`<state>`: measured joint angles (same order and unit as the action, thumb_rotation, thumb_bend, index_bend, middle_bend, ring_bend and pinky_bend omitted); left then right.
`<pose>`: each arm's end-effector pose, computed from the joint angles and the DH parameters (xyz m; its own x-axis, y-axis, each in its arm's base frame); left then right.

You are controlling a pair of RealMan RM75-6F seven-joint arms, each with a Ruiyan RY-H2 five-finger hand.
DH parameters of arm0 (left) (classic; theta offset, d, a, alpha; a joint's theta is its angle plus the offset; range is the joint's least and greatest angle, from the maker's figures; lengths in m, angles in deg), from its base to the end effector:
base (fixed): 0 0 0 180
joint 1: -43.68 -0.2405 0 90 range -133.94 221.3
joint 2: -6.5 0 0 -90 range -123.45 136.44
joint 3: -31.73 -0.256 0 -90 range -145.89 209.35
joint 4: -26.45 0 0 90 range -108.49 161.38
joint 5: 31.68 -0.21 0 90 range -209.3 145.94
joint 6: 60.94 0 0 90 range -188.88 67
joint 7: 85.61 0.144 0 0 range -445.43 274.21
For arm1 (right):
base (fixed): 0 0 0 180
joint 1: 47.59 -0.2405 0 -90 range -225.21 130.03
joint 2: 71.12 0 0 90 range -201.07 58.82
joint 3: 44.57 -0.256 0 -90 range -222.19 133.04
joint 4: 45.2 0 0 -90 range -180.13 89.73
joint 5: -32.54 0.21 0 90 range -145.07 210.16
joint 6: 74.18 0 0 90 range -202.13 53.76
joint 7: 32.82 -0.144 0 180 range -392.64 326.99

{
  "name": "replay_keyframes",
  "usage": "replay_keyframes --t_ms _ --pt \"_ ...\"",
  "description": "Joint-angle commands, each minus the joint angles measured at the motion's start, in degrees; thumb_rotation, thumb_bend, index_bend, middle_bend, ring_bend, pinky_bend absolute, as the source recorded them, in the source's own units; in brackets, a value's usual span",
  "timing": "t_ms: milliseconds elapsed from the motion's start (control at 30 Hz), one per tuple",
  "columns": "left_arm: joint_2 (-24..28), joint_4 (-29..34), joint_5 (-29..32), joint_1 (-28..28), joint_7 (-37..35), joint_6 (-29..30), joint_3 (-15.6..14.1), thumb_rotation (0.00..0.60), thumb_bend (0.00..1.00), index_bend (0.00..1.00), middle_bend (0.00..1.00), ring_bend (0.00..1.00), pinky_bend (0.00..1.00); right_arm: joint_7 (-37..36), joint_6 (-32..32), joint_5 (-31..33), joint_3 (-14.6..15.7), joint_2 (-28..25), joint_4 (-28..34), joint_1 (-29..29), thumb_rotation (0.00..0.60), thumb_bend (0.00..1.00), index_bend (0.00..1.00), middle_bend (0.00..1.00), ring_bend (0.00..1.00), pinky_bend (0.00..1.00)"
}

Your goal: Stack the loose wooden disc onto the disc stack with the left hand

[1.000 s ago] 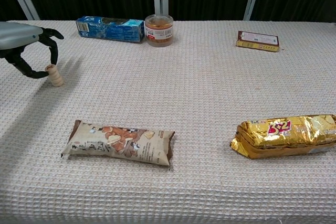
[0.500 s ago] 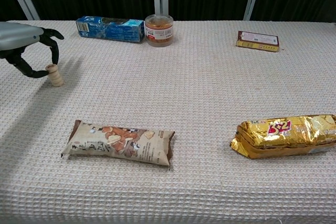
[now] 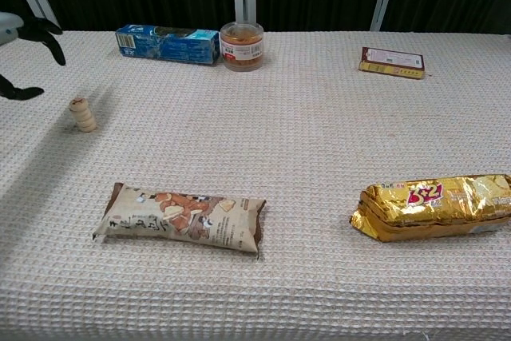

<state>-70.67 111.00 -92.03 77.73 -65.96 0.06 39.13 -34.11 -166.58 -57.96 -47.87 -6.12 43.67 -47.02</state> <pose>-0.2451 0.3390 0.0672 0.5324 0.1878 0.8254 0.8465 -0.1252 -0.5175 -0.3186 -0.1522 0.1728 0.4186 0.0950 0.9032 -0.9072 -0.0008 0.4206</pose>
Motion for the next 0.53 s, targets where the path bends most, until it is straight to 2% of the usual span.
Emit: replay_keyframes --t_ms 33,200,367,533 --pt "4.71 3.58 -2.41 -6.72 -3.77 10.28 0.13 0.6 0.29 0.28 0.07 0.04 0.12 -1.78 1.6 0.18 0.02 -1.4 0.7 -0.83 0.6 0.18 0.02 0.14 0.0 0.08" --pt "8.65 4.98 -7.21 -14.95 -7.07 21.2 -2.74 0.6 0.25 0.28 0.09 0.05 0.12 -4.03 3.96 0.39 -0.18 -2.83 1.1 -2.28 0.6 0.18 0.03 0.14 0.0 0.08" --pt "12.01 7.75 -12.16 -21.71 -10.7 27.31 -6.95 0.6 0.24 0.27 0.09 0.05 0.12 -3.73 4.6 -0.63 -0.03 -2.61 1.69 -3.21 0.6 0.18 0.03 0.14 0.0 0.08" --pt "13.05 9.45 -15.39 -26.98 -12.53 31.34 -9.93 0.6 0.24 0.27 0.09 0.05 0.12 -2.51 4.54 -1.52 0.45 -1.92 2.55 -3.43 0.6 0.18 0.03 0.14 0.0 0.08"
